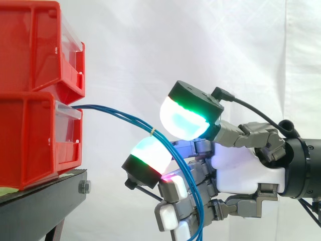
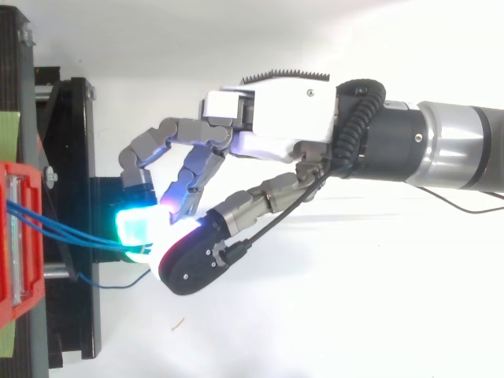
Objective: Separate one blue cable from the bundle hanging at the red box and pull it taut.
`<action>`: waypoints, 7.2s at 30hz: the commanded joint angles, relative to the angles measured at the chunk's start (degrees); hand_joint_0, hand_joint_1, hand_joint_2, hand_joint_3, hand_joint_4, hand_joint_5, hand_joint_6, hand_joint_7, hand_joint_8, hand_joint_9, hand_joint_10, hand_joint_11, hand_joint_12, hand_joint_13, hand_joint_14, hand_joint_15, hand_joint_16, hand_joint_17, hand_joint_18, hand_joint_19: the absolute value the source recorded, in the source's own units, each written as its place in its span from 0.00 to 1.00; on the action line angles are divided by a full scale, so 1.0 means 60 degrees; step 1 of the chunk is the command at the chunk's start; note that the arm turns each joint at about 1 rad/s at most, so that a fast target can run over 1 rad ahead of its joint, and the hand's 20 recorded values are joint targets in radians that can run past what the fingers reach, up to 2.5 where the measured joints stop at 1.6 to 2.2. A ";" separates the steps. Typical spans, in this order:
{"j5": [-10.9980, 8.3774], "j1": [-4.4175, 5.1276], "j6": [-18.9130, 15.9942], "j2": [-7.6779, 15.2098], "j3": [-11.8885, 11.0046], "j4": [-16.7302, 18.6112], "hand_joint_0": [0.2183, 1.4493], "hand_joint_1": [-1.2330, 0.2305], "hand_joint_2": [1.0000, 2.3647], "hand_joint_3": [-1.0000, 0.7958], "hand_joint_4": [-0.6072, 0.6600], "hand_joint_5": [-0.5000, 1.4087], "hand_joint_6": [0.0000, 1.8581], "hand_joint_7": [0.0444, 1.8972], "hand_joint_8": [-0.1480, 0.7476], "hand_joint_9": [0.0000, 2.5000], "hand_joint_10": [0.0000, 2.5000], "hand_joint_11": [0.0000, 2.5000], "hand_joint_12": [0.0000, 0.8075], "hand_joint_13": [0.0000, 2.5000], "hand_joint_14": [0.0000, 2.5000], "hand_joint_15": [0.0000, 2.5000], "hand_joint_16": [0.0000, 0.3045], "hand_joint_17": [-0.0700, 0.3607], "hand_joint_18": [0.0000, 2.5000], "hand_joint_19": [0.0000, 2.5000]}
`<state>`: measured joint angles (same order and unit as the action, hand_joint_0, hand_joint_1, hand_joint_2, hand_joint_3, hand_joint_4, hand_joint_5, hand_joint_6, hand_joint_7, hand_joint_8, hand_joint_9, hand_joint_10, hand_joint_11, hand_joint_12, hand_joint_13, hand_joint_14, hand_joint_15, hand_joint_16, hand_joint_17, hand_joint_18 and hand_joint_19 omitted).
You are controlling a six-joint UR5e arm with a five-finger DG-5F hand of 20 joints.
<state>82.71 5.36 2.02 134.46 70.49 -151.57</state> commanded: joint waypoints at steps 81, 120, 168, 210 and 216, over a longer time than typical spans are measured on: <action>-0.0029 0.0102 0.0059 0.0002 0.0015 0.0007 0.25 0.42 0.00 0.28 0.59 0.17 0.44 0.60 0.56 0.47 0.01 0.42 0.46 0.43 0.01 0.22 0.15 0.40 0.43 0.19; -0.0073 0.0176 0.0088 -0.0013 0.0015 -0.0828 0.34 0.30 0.01 0.56 0.28 0.19 0.47 0.70 0.58 0.54 0.01 0.47 0.46 0.45 0.01 0.23 0.16 0.41 0.43 0.16; -0.2197 0.0659 -0.0381 -0.1507 0.1509 -0.1282 0.34 0.30 0.01 0.54 0.35 0.19 0.47 0.68 0.54 0.60 0.27 0.76 0.46 0.51 0.60 0.71 0.16 0.41 0.56 0.50; -0.2212 0.0659 -0.0293 -0.1507 0.1494 -0.1282 0.36 0.29 0.01 0.56 0.32 0.19 0.47 0.69 0.53 0.61 0.39 0.75 0.46 0.49 0.77 0.70 0.14 0.39 0.66 0.71; -0.2212 0.0659 -0.0293 -0.1507 0.1494 -0.1282 0.36 0.29 0.01 0.57 0.32 0.20 0.47 0.68 0.54 0.62 0.38 0.74 0.47 0.49 0.84 0.69 0.15 0.40 0.68 0.74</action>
<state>69.43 9.33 0.27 125.41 79.46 -159.26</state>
